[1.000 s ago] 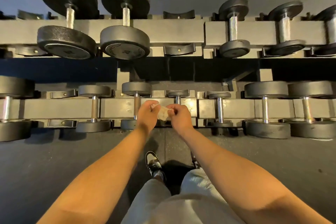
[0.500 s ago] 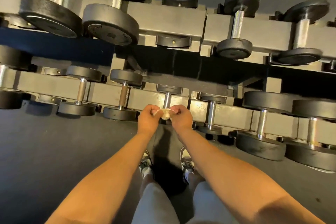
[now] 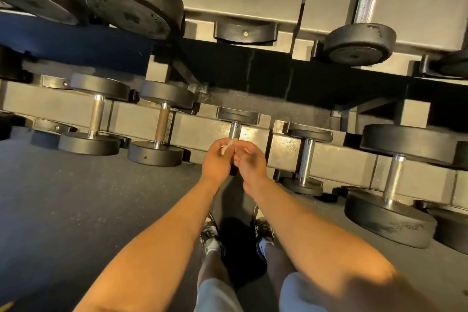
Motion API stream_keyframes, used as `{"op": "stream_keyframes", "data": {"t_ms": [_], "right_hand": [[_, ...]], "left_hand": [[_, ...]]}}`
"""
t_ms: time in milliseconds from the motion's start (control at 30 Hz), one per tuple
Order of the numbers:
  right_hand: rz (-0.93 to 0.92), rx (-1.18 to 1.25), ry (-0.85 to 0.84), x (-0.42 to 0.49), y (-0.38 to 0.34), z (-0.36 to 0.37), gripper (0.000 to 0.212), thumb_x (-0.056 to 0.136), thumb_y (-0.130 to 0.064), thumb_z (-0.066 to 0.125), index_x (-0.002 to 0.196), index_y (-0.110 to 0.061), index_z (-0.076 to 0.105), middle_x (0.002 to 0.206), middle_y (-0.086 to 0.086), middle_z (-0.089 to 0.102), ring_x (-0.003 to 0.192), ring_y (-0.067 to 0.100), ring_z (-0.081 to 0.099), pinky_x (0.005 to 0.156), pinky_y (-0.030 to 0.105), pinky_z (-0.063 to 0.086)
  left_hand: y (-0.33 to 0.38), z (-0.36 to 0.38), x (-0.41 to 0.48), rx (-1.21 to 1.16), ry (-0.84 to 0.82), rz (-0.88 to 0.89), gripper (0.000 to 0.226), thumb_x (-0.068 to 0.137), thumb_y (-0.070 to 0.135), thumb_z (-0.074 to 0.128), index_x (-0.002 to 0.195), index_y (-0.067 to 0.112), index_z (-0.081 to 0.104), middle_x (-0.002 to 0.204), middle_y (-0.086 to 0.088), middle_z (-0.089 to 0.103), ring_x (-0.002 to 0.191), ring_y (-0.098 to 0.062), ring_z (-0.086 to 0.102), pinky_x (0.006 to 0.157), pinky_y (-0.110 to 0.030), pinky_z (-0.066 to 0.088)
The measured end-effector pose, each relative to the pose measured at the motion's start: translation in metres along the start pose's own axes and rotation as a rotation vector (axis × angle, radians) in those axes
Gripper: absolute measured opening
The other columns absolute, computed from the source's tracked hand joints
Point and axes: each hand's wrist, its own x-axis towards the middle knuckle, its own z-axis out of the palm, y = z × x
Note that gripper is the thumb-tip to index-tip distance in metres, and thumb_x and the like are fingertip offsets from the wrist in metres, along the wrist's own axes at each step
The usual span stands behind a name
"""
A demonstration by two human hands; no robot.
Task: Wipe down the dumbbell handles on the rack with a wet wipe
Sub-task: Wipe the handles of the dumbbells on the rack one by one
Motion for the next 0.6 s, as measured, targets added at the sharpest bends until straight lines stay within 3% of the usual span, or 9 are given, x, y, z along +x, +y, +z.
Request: {"op": "stream_keyframes", "data": {"t_ms": [100,167,233,300,400,467,533,600], "right_hand": [[-0.035,-0.036,0.068,0.021,0.010,0.002,0.020,0.101,-0.012,0.053,0.108,-0.015,0.072,0.110,0.002,0.067,0.099,0.013,0.061,0.076,0.013,0.048],[-0.064,-0.065,0.065,0.035,0.018,0.003,0.024,0.102,-0.010,0.049,0.114,-0.014,0.069,0.111,0.001,0.066,0.095,0.008,0.059,0.070,0.006,0.045],[-0.095,-0.077,0.032,0.049,0.026,0.004,0.026,0.102,-0.011,0.048,0.120,-0.014,0.067,0.113,0.001,0.067,0.100,0.012,0.062,0.081,0.012,0.051],[-0.148,-0.145,0.000,0.061,0.032,0.007,0.027,0.102,-0.016,0.049,0.123,-0.018,0.066,0.116,-0.001,0.068,0.107,0.016,0.064,0.091,0.025,0.052],[-0.122,-0.101,0.045,0.073,0.036,0.013,0.024,0.102,-0.010,0.049,0.103,-0.024,0.069,0.104,-0.012,0.066,0.103,0.011,0.061,0.087,0.014,0.047],[-0.091,-0.070,0.079,0.075,0.036,0.015,0.034,0.102,-0.008,0.048,0.092,-0.035,0.065,0.098,-0.019,0.063,0.099,0.006,0.059,0.087,0.014,0.043],[-0.075,-0.089,0.061,0.075,0.037,0.015,0.032,0.104,-0.012,0.047,0.096,-0.037,0.065,0.099,-0.019,0.062,0.095,0.002,0.058,0.084,0.016,0.042],[-0.053,-0.103,0.043,0.074,0.039,0.013,0.027,0.104,-0.014,0.047,0.106,-0.033,0.067,0.109,-0.011,0.066,0.100,0.005,0.060,0.085,0.017,0.046]], "left_hand": [[-0.017,0.003,0.028,0.035,0.129,0.034,0.020,0.100,0.013,0.056,0.115,0.020,0.068,0.110,0.001,0.070,0.101,-0.016,0.065,0.093,-0.033,0.054],[-0.024,0.008,0.046,0.051,0.219,0.021,0.022,0.100,0.011,0.055,0.116,0.018,0.069,0.109,0.004,0.069,0.100,-0.014,0.063,0.088,-0.023,0.050],[-0.027,0.016,0.063,0.040,0.251,0.037,0.022,0.100,0.010,0.054,0.115,0.016,0.069,0.106,0.004,0.068,0.097,-0.012,0.062,0.081,-0.012,0.047],[-0.026,0.023,0.078,0.007,0.256,0.080,0.021,0.101,0.012,0.054,0.114,0.018,0.069,0.105,0.004,0.069,0.097,-0.012,0.064,0.083,-0.016,0.050],[-0.025,0.028,0.094,0.026,0.238,0.123,0.014,0.101,0.017,0.056,0.103,0.023,0.068,0.096,0.007,0.069,0.087,-0.007,0.064,0.078,-0.021,0.052],[-0.029,0.028,0.096,0.069,0.194,0.136,0.013,0.099,0.015,0.060,0.101,0.023,0.071,0.099,0.008,0.071,0.092,-0.006,0.066,0.084,-0.020,0.052],[-0.038,0.026,0.092,0.155,0.169,0.170,0.016,0.098,0.010,0.061,0.106,0.017,0.073,0.103,0.007,0.072,0.094,-0.006,0.066,0.086,-0.012,0.049],[-0.047,0.023,0.083,0.233,0.162,0.191,0.017,0.099,0.009,0.058,0.108,0.015,0.072,0.097,0.006,0.071,0.084,-0.002,0.064,0.073,-0.002,0.044]]}}
